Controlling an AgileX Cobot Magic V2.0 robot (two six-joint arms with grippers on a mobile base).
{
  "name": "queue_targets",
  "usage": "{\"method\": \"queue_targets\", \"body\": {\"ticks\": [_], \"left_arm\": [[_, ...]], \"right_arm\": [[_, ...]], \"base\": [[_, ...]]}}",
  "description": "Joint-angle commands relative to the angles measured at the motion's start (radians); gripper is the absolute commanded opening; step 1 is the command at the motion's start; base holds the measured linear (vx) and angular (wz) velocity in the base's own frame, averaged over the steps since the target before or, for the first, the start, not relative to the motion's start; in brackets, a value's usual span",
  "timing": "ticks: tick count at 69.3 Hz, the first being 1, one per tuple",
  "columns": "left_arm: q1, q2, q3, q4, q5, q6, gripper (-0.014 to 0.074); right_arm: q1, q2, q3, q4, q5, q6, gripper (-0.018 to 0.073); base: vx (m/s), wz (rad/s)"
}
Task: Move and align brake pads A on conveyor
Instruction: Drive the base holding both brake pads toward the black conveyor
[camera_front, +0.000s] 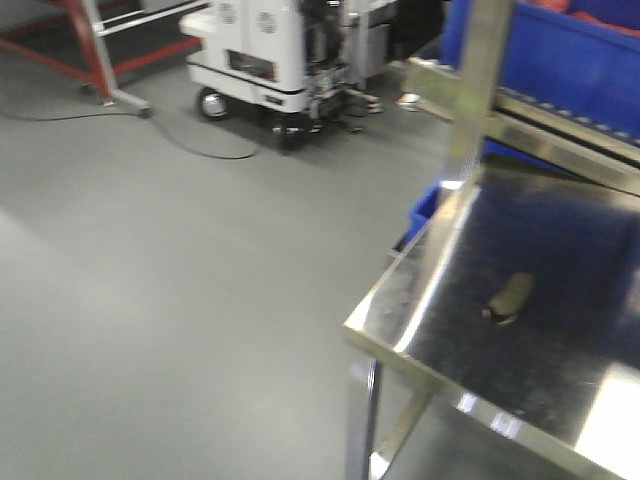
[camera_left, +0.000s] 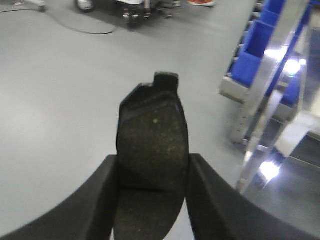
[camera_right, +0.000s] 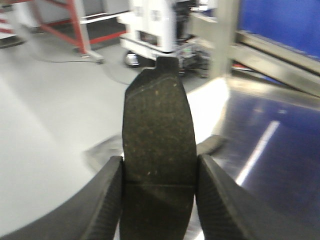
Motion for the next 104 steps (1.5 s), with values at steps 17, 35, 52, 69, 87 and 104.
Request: {"method": "queue_targets", "body": {"ticks": [17,35,52,69,87,104], "left_arm": [[-0.001,0.001,-0.029,-0.015,-0.088,-0.004,-0.0006],[-0.001,0.001,-0.029,-0.015,-0.088,-0.004,-0.0006],[-0.001,0.001,-0.029,-0.015,-0.087,-0.004,-0.0006],[-0.001,0.001,-0.029,-0.015,-0.086,-0.004,-0.0006],[-0.001,0.001,-0.029,-0.015,-0.085,-0.004,-0.0006],[-0.001,0.001,-0.029,-0.015,-0.085,-0.004,-0.0006]], "right_arm": [[-0.004,0.009,-0.03,-0.014,-0.101,-0.004,-0.001],[-0.004,0.009,-0.03,-0.014,-0.101,-0.004,-0.001],[-0.004,0.009,-0.03,-0.014,-0.101,-0.004,-0.001],[-0.004,0.009,-0.03,-0.014,-0.101,-0.004,-0.001],[-0.004,0.009,-0.03,-0.014,-0.101,-0.004,-0.001],[-0.004,0.009,-0.03,-0.014,-0.101,-0.004,-0.001]], "base": [[-0.21,0.76],[-0.19,0.81],[-0.13,0.88],[-0.07,0.83],[-0.01,0.57],[0.08,0.15]]}}
